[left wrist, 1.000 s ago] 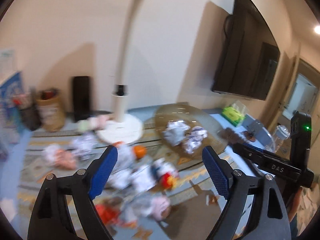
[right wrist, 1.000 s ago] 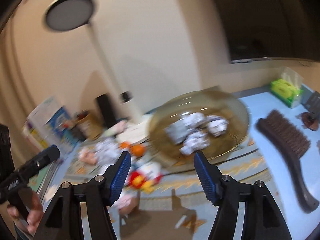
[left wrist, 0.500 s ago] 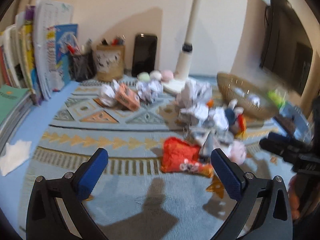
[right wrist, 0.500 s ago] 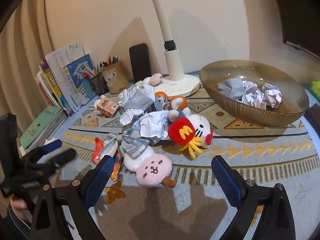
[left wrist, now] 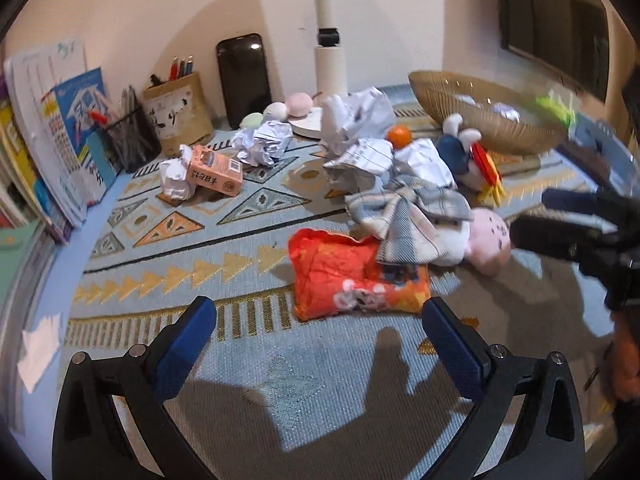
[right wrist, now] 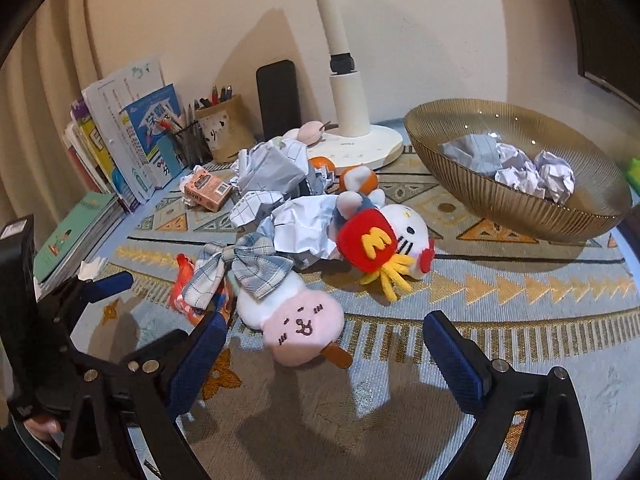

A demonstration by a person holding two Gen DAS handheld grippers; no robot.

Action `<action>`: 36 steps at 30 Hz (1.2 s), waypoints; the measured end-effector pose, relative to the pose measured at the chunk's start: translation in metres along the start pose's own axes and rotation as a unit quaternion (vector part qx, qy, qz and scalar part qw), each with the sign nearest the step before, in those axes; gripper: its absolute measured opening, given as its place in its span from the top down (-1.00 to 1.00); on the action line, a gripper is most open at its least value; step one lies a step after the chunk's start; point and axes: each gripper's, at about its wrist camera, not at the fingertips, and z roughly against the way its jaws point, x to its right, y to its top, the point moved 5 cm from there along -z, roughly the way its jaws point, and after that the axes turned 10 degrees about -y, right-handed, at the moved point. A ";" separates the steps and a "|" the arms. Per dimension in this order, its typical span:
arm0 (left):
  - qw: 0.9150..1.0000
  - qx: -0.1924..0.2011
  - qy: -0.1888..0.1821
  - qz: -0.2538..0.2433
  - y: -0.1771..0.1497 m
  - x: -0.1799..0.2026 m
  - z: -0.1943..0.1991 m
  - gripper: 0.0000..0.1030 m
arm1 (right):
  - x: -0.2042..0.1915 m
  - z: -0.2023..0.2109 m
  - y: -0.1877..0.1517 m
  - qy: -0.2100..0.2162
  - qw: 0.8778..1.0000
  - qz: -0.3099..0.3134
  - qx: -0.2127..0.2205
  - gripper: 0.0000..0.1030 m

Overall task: Organize objects
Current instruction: 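Move both open tools back over the plush toys and snack bag, then grasp the dango plush with the right tool while the left tool grasps the orange snack bag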

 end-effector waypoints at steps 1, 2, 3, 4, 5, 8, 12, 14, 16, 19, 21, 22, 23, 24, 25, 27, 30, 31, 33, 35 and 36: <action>1.000 -0.004 0.004 -0.004 0.000 0.001 -0.002 -0.99 | 0.000 0.000 0.000 0.001 1.000 0.000 -0.001 -0.91; 1.000 -0.009 0.004 -0.004 0.001 0.001 -0.003 -0.99 | -0.001 -0.001 0.000 0.001 1.000 0.001 -0.002 -0.91; 1.000 -0.018 0.001 0.001 0.002 0.001 -0.006 -0.99 | -0.001 -0.001 0.000 0.001 1.000 0.002 -0.003 -0.91; 1.000 -0.026 -0.008 0.013 0.004 0.001 -0.009 -0.99 | -0.003 -0.001 -0.001 0.000 1.000 0.004 -0.005 -0.91; 0.999 -0.036 -0.020 0.030 0.006 0.000 -0.013 -0.98 | -0.004 -0.002 -0.001 -0.001 1.000 0.006 -0.007 -0.91; 0.994 -0.053 -0.069 0.073 0.013 0.001 -0.025 -0.98 | -0.006 -0.004 -0.002 -0.005 1.000 0.012 -0.011 -0.91; 0.994 -0.083 -0.032 0.064 0.009 0.000 -0.039 -0.96 | -0.007 -0.008 -0.003 -0.005 1.000 0.016 -0.022 -0.91; 0.992 -0.081 -0.047 0.082 0.007 -0.005 -0.034 -0.92 | -0.008 -0.008 -0.003 -0.006 1.000 0.019 -0.022 -0.91; 0.992 -0.075 -0.044 0.088 0.004 -0.015 -0.023 -0.90 | -0.009 -0.009 -0.004 -0.007 0.999 0.023 -0.023 -0.91; 0.992 -0.071 -0.013 0.102 -0.009 -0.042 -0.006 -0.87 | -0.013 -0.011 -0.005 -0.011 0.999 0.032 -0.028 -0.91; 0.990 -0.068 0.022 0.119 -0.019 -0.068 0.004 -0.84 | -0.016 -0.013 -0.006 -0.023 0.998 0.039 -0.033 -0.91; 0.987 -0.067 0.051 0.134 -0.024 -0.085 0.009 -0.83 | -0.019 -0.014 -0.007 -0.027 0.998 0.045 -0.037 -0.91; 0.986 -0.067 0.058 0.142 -0.024 -0.094 0.011 -0.83 | -0.021 -0.017 -0.008 -0.030 0.997 0.051 -0.044 -0.91; 0.985 -0.066 0.052 0.151 -0.026 -0.101 0.013 -0.82 | -0.023 -0.020 -0.008 -0.032 0.997 0.056 -0.052 -0.91; 0.985 -0.061 0.026 0.162 -0.026 -0.103 0.016 -0.82 | -0.026 -0.023 -0.007 -0.035 0.996 0.060 -0.060 -0.91; 0.984 -0.059 -0.021 0.165 -0.022 -0.094 0.015 -0.82 | -0.032 -0.030 -0.006 -0.037 0.994 0.070 -0.071 -0.80; 0.987 -0.057 -0.068 0.136 -0.012 -0.062 0.009 -0.82 | -0.036 -0.040 -0.004 -0.027 0.994 0.069 -0.083 -0.56; 0.987 -0.057 -0.081 0.130 -0.008 -0.052 0.004 -0.82 | -0.036 -0.045 -0.003 -0.027 0.993 0.065 -0.091 -0.52; 0.986 -0.066 -0.092 0.121 -0.002 -0.039 -0.007 -0.82 | -0.038 -0.048 0.000 -0.029 0.993 0.068 -0.091 -0.42; 0.988 -0.071 -0.086 0.107 0.002 -0.030 -0.018 -0.82 | -0.044 -0.045 0.000 -0.007 0.993 0.066 -0.093 -0.24; 0.988 -0.075 -0.086 0.105 0.004 -0.028 -0.022 -0.72 | -0.045 -0.043 -0.001 -0.005 0.994 0.060 -0.096 -0.13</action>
